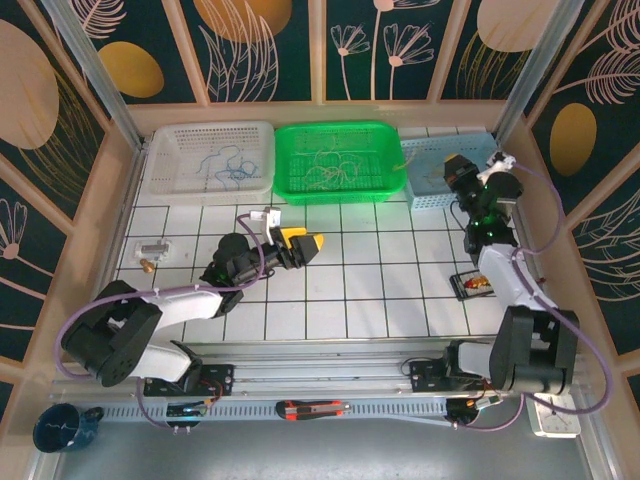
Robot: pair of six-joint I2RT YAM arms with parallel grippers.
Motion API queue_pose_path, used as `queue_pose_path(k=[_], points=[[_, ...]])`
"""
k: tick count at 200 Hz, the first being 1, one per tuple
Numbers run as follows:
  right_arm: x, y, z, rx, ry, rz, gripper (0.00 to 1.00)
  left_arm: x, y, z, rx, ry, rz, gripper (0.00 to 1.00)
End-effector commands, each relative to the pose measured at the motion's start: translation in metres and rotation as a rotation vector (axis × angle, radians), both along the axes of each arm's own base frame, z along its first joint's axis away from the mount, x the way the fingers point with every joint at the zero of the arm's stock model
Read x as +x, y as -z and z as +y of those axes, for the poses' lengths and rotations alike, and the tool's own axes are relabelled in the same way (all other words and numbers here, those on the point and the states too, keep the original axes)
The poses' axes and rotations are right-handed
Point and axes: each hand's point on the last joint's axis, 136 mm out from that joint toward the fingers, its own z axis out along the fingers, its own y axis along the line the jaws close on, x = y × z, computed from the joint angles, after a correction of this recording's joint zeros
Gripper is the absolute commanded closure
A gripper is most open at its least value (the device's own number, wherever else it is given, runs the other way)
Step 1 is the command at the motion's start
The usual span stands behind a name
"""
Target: Untangle the cables
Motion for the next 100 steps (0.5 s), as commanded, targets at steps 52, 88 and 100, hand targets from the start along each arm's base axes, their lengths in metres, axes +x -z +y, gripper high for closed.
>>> queue_pose_path(k=[52, 88, 100], points=[[0.085, 0.037, -0.059, -0.086, 0.093, 0.071, 0.47, 0.017, -0.020, 0.023, 0.053, -0.168, -0.020, 0.01], [0.061, 0.033, -0.051, -0.106, 0.076, 0.054, 0.05, 0.027, -0.028, 0.047, 0.093, -0.307, -0.018, 0.01], [0.048, 0.028, -0.045, -0.121, 0.075, 0.047, 0.01, 0.032, -0.033, 0.062, 0.112, -0.390, -0.032, 0.01]])
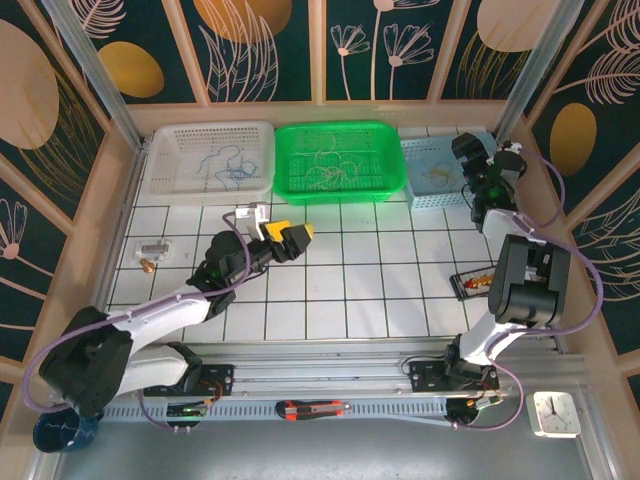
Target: Untangle the cables
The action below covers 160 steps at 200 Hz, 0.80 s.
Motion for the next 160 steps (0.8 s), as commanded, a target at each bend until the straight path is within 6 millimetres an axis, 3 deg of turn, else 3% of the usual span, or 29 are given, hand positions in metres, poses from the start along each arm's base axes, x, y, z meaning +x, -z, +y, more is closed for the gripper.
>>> queue_pose_path(k=[1, 55, 90, 123, 160], points=[[-0.026, -0.033, 0.011, -0.054, -0.024, -0.078, 0.01, 0.017, -0.014, 0.029, 0.052, -0.173, -0.034, 0.01], [-0.078, -0.042, 0.028, -0.259, 0.045, -0.003, 0.01, 0.053, -0.058, 0.132, 0.162, -0.606, -0.157, 0.01], [-0.106, -0.035, 0.010, -0.493, 0.247, 0.012, 0.01, 0.068, -0.065, 0.186, 0.393, -0.847, -0.239, 0.01], [-0.126, -0.012, -0.009, -0.617, 0.367, 0.013, 0.01, 0.079, -0.038, 0.224, 0.608, -0.958, -0.225, 0.01], [-0.129, 0.036, -0.009, -0.750, 0.347, 0.119, 0.01, 0.070, 0.020, 0.248, 0.690, -1.006, -0.227, 0.01]])
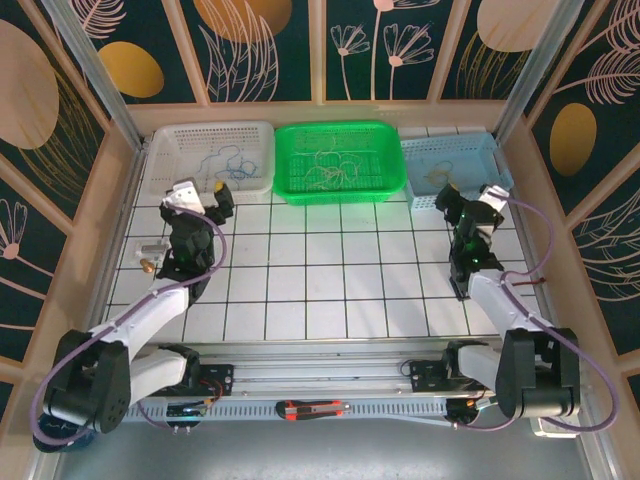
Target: Untangle the cables
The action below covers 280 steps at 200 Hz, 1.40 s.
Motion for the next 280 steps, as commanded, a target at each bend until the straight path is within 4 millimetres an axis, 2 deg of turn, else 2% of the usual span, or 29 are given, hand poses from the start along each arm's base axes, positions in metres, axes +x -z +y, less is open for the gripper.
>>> queue_pose_path(k=[1, 20, 35, 52, 67, 73, 79, 90, 98, 105, 120, 280], points=[[-0.003, 0.005, -0.010, -0.142, 0.067, -0.012, 0.01, -0.008, 0.027, 0.020, 0.094, -0.070, -0.012, 0.01], [-0.003, 0.027, -0.003, -0.226, 0.043, 0.003, 0.01, -0.001, 0.057, 0.026, 0.166, -0.099, 0.087, 0.01], [-0.001, 0.040, 0.006, -0.258, -0.005, -0.003, 0.01, 0.000, 0.070, 0.028, 0.197, -0.077, 0.080, 0.01], [-0.003, 0.048, 0.019, -0.278, -0.079, -0.063, 0.01, -0.001, 0.063, 0.032, 0.210, -0.052, 0.019, 0.01], [-0.007, 0.043, 0.030, -0.338, -0.143, -0.121, 0.01, -0.004, 0.072, 0.044, 0.142, -0.027, 0.010, 0.01], [-0.010, 0.049, 0.029, -0.330, -0.150, -0.120, 0.01, -0.010, 0.075, 0.047, 0.116, -0.010, -0.013, 0.01], [-0.015, 0.045, 0.028, -0.322, -0.160, -0.173, 0.01, -0.014, 0.076, 0.048, 0.098, 0.014, -0.038, 0.01], [-0.020, 0.051, 0.021, -0.262, -0.175, -0.173, 0.01, -0.013, 0.077, 0.046, 0.089, 0.050, -0.053, 0.01], [-0.019, 0.057, 0.018, -0.232, -0.196, -0.176, 0.01, -0.007, 0.080, 0.042, 0.097, 0.075, -0.027, 0.01], [-0.017, 0.054, 0.017, -0.243, -0.197, -0.208, 0.01, 0.000, 0.082, 0.038, 0.108, 0.101, -0.007, 0.01], [0.001, 0.069, 0.019, -0.205, -0.239, -0.099, 0.01, 0.005, 0.087, 0.039, 0.096, 0.107, 0.021, 0.01], [0.002, 0.068, 0.026, -0.217, -0.284, -0.109, 0.01, 0.007, 0.087, 0.043, 0.079, 0.103, 0.027, 0.01]])
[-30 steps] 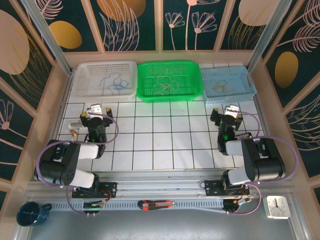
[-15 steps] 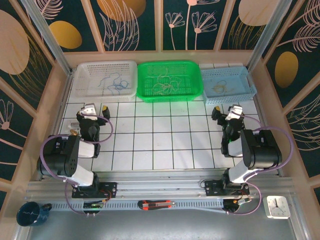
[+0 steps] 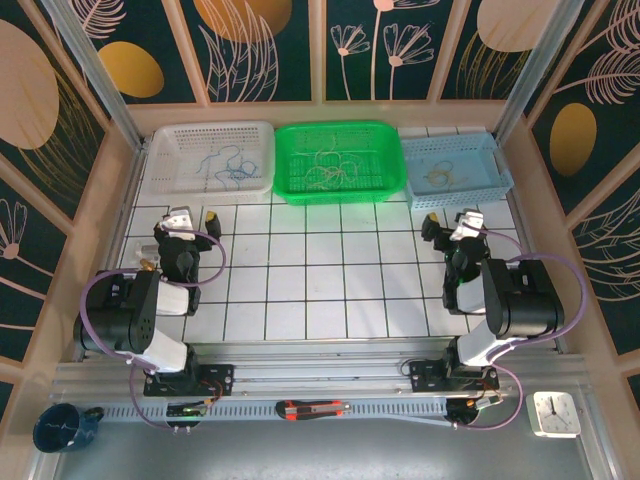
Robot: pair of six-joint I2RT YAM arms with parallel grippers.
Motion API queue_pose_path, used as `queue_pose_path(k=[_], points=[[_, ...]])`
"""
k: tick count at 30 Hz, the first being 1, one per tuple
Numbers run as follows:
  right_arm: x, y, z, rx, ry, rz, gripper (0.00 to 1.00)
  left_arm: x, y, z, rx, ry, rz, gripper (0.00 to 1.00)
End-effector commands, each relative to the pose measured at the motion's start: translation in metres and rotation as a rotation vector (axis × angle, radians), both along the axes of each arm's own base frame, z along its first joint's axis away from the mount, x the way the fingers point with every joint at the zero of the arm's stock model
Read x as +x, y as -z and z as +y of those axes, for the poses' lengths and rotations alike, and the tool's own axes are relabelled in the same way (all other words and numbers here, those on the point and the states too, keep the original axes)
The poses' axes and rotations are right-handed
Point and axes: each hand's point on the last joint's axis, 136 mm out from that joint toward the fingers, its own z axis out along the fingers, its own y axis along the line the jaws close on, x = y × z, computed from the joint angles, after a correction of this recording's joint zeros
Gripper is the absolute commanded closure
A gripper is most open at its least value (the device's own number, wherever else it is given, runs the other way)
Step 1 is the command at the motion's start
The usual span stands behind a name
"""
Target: Untangle the cables
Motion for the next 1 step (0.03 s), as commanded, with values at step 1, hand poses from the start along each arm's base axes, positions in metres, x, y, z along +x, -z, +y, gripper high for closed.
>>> queue_pose_path(k=[1], points=[[0.0047, -0.0122, 0.0029, -0.009, -0.017, -0.042, 0.01, 0.0021, -0.0085, 0.0003, -0.014, 0.007, -0.035, 0.01]])
